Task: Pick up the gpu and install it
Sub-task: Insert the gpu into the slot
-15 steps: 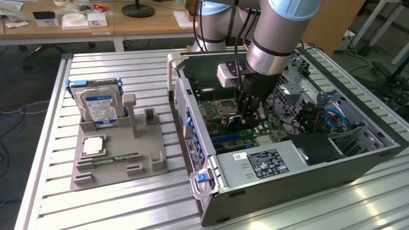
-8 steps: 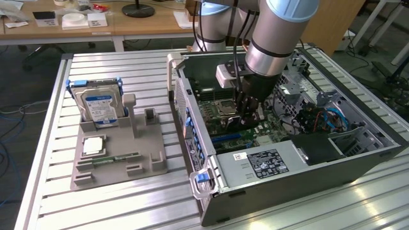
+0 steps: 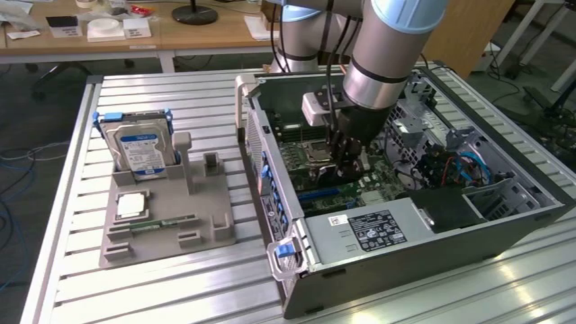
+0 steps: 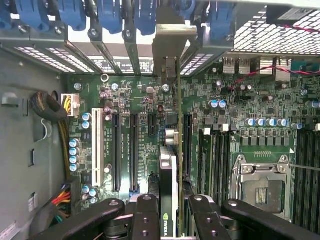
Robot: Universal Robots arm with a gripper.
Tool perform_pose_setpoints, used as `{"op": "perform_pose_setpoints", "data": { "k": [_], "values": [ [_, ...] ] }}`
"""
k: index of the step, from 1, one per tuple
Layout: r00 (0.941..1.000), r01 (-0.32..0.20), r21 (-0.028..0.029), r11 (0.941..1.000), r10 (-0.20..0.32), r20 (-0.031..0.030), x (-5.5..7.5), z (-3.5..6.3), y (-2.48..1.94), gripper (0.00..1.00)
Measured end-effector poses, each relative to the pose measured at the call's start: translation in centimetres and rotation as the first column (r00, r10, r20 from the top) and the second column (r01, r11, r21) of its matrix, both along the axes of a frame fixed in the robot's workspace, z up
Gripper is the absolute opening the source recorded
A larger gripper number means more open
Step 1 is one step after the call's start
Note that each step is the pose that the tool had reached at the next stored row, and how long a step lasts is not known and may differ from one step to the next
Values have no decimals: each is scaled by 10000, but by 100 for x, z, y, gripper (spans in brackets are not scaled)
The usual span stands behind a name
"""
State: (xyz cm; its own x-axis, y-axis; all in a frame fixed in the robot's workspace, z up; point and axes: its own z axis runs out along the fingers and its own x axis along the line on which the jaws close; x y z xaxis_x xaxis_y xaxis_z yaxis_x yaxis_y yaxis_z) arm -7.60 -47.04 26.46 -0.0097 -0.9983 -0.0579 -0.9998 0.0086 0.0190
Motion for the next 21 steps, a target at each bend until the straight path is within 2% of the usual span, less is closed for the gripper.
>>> {"op": "perform_pose_setpoints", "data": {
  "k": [8, 14, 21],
  "values": [
    [10000, 5, 0, 10000, -5, 0, -23, -23, 0, 27],
    [10000, 5, -9, 10000, -5, 0, 11, -25, 1, 27],
    [10000, 16, -9, 10000, -16, 0, 12, -27, 18, 27]
  ]
}}
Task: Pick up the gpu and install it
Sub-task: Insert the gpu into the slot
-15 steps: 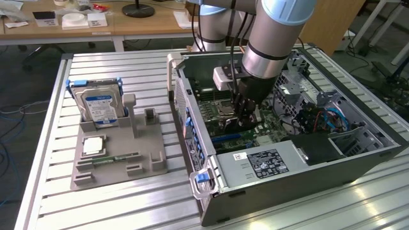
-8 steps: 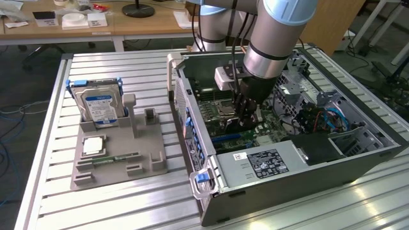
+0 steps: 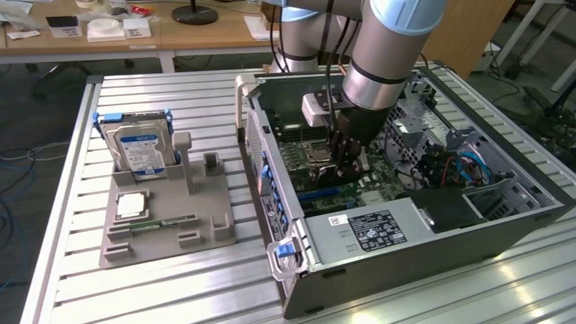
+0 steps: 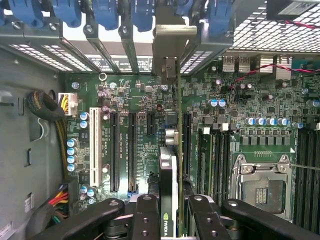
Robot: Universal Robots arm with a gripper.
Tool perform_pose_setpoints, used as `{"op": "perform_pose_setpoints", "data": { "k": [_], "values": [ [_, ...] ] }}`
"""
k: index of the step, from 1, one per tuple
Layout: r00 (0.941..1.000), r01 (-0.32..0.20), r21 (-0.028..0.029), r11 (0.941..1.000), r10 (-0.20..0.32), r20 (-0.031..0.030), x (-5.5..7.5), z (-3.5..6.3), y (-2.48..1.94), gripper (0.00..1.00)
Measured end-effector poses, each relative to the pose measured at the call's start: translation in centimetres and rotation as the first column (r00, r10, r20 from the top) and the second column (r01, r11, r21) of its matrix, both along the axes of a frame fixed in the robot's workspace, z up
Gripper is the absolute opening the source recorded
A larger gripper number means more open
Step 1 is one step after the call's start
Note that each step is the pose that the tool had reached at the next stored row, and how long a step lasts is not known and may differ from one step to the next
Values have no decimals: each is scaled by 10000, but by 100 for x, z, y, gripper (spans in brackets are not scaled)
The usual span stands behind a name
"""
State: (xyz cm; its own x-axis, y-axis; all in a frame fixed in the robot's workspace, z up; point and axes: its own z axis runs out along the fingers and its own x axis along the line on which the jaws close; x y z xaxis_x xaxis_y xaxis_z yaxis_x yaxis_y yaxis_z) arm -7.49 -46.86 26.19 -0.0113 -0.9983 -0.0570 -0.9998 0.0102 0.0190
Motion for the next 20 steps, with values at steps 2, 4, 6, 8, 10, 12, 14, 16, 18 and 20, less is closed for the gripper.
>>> {"op": "perform_pose_setpoints", "data": {
  "k": [2, 4, 6, 8, 10, 12, 14, 16, 18, 20],
  "values": [
    [10000, 1, 0, 10000, -1, 0, -1, 0, -7, 27],
    [10000, 4, 0, 10000, -4, 0, -1, -1, -7, 27],
    [10000, 18, 1, 10000, -18, 1, -13, -5, -7, 27],
    [10000, 44, -1, 10000, -44, -1, -32, -9, -6, 27],
    [10000, 62, 0, 10000, -62, 0, -38, -15, -6, 27],
    [10000, 86, 1, 10000, -86, 0, -38, -28, -6, 27],
    [9999, 128, 0, 9999, -128, 0, -39, -45, -6, 27],
    [9999, 157, 0, 9999, -157, -1, -39, -55, -5, 27],
    [9998, 175, 2, 9998, -175, 0, -39, -69, -5, 27],
    [9998, 194, 0, 9998, -194, 0, -39, -82, -5, 27]
  ]
}}
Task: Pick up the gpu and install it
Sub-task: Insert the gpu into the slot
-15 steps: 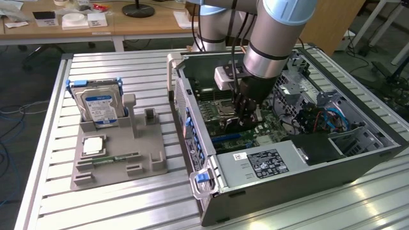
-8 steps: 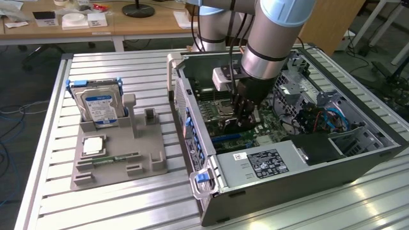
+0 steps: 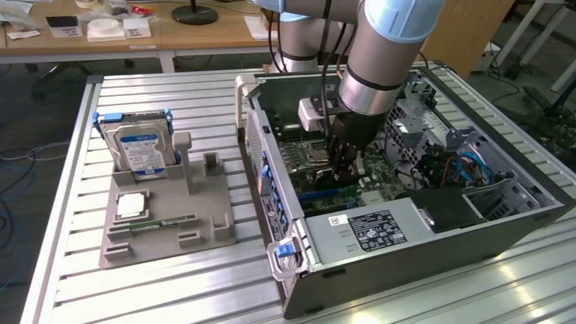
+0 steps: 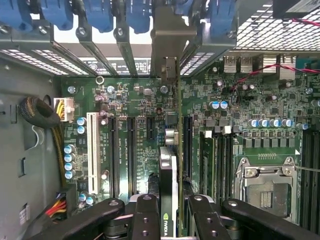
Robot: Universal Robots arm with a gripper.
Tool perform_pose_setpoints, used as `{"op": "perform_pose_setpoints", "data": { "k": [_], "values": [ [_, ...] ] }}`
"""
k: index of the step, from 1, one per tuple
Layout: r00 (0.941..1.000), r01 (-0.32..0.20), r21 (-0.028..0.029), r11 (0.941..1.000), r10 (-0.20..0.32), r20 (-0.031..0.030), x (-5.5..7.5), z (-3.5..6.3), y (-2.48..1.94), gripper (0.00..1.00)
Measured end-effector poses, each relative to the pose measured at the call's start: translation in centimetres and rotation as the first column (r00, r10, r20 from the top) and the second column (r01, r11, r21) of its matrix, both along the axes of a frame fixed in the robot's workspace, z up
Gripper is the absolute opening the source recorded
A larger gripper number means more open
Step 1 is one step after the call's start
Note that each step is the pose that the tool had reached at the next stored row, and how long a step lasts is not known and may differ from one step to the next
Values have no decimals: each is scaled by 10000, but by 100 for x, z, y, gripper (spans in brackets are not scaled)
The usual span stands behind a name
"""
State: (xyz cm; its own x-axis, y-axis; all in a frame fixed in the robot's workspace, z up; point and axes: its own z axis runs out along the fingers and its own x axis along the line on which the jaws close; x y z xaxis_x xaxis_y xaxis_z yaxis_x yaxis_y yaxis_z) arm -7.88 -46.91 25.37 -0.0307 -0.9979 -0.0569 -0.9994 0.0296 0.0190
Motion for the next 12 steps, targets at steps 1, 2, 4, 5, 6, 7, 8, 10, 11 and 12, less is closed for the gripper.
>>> {"op": "perform_pose_setpoints", "data": {
  "k": [1, 2, 4, 5, 6, 7, 8, 10, 11, 12],
  "values": [
    [10000, 2, 0, 10000, -2, -1, 0, 0, 0, 27],
    [10000, 5, -2, 10000, -5, -1, 0, -1, 0, 27],
    [10000, 23, 2, 10000, -23, 1, 0, -19, 1, 27],
    [10000, 33, 2, 10000, -33, 0, -1, -24, 0, 27],
    [10000, 36, -1, 10000, -36, 0, -1, -24, 0, 27],
    [10000, 37, -1, 10000, -37, -1, -1, -24, 0, 27],
    [10000, 38, 1, 10000, -38, 1, -1, -29, 1, 27],
    [10000, 42, 1, 10000, -42, 0, -1, -39, 0, 27],
    [10000, 43, -1, 10000, -43, 0, -1, -39, 0, 27],
    [10000, 43, -2, 10000, -43, -2, -1, -39, 0, 27]
  ]
}}
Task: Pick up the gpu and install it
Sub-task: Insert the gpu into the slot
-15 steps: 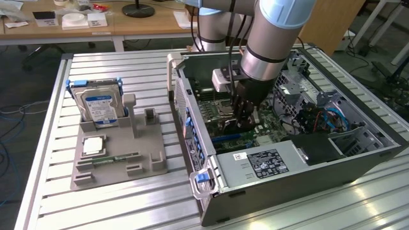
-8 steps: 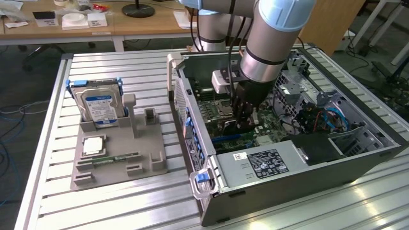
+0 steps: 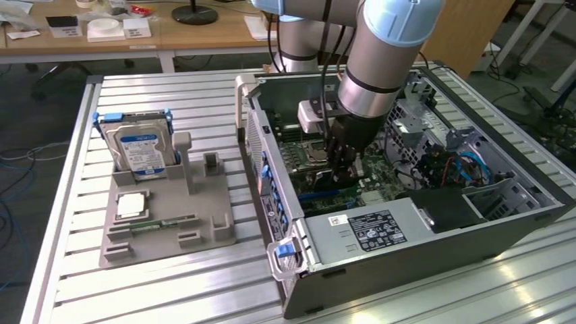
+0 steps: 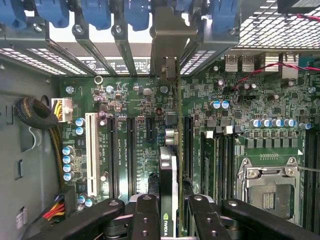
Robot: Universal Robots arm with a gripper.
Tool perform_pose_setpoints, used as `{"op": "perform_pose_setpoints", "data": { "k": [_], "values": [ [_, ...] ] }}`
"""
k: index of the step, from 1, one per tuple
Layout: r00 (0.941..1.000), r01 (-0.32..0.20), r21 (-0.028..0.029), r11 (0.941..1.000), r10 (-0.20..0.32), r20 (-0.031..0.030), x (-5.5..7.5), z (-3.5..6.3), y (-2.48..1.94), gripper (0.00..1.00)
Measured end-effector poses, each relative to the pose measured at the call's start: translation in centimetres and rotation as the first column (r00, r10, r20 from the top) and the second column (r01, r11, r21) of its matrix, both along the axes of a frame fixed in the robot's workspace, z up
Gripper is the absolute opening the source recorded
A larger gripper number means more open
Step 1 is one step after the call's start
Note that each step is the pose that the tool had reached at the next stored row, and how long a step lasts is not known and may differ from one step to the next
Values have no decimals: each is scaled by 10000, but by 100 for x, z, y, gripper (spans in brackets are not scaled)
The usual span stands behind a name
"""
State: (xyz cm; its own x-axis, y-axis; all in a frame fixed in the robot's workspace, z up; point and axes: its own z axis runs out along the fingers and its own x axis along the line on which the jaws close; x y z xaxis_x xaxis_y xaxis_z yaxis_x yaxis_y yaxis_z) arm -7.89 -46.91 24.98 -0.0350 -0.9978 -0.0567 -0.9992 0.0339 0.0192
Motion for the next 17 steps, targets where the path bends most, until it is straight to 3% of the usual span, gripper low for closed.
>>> {"op": "perform_pose_setpoints", "data": {
  "k": [17],
  "values": [
    [10000, -1, 1, 10000, 1, 1, -8, -48, -11, 27]
  ]
}}
